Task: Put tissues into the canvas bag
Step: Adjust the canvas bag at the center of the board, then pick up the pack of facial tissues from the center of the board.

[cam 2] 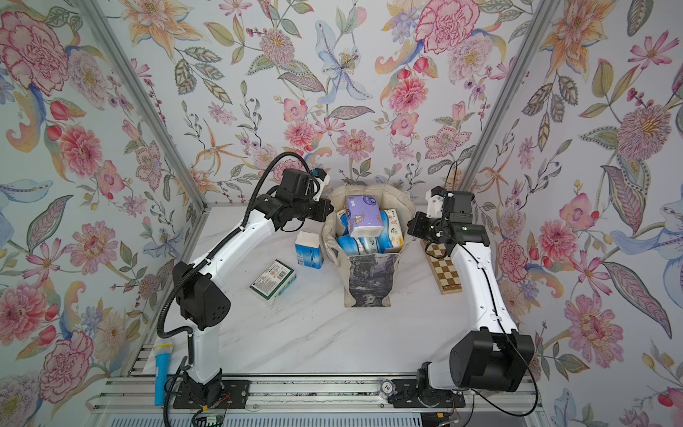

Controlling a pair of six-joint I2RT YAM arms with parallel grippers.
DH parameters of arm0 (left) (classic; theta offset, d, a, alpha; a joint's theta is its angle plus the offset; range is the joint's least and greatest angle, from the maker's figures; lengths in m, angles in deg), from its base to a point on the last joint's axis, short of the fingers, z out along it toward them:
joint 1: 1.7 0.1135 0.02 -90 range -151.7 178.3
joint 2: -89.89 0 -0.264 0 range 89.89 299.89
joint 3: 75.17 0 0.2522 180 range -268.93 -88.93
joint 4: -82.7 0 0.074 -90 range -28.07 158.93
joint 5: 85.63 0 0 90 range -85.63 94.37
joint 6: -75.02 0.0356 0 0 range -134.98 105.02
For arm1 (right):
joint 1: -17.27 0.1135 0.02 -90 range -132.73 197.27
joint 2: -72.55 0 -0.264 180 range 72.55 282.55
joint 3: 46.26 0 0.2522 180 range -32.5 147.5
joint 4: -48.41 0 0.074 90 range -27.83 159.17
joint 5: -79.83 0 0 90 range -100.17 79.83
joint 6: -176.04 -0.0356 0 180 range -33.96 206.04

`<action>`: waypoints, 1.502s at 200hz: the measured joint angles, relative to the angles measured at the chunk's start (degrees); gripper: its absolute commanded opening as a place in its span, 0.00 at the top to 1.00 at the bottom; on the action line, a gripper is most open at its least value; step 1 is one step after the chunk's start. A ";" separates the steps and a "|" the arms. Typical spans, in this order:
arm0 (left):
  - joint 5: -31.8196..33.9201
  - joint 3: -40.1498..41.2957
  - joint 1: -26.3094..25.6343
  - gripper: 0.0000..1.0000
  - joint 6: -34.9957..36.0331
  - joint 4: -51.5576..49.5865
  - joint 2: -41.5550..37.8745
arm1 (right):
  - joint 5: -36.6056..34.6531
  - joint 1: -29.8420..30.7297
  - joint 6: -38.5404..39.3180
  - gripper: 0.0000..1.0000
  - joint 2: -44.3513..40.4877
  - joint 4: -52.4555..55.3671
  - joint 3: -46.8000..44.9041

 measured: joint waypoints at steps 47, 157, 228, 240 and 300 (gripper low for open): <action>1.40 -0.79 -0.48 0.73 0.52 0.07 0.79 | 0.61 0.98 1.77 1.00 0.11 0.50 0.26; 18.80 3.80 -0.17 0.01 5.81 -3.43 -11.56 | 1.92 -0.02 3.67 1.00 0.87 0.74 0.26; 22.93 36.52 3.65 0.01 5.55 -4.70 -36.37 | 3.26 -0.42 3.91 0.99 0.87 0.92 0.24; 22.86 40.33 3.61 0.01 5.57 -6.12 -35.95 | 3.34 -0.42 3.93 1.00 0.87 0.92 0.24; 22.77 51.60 3.61 0.01 5.60 -11.10 -33.57 | 3.78 -0.42 4.09 0.99 0.87 0.90 0.22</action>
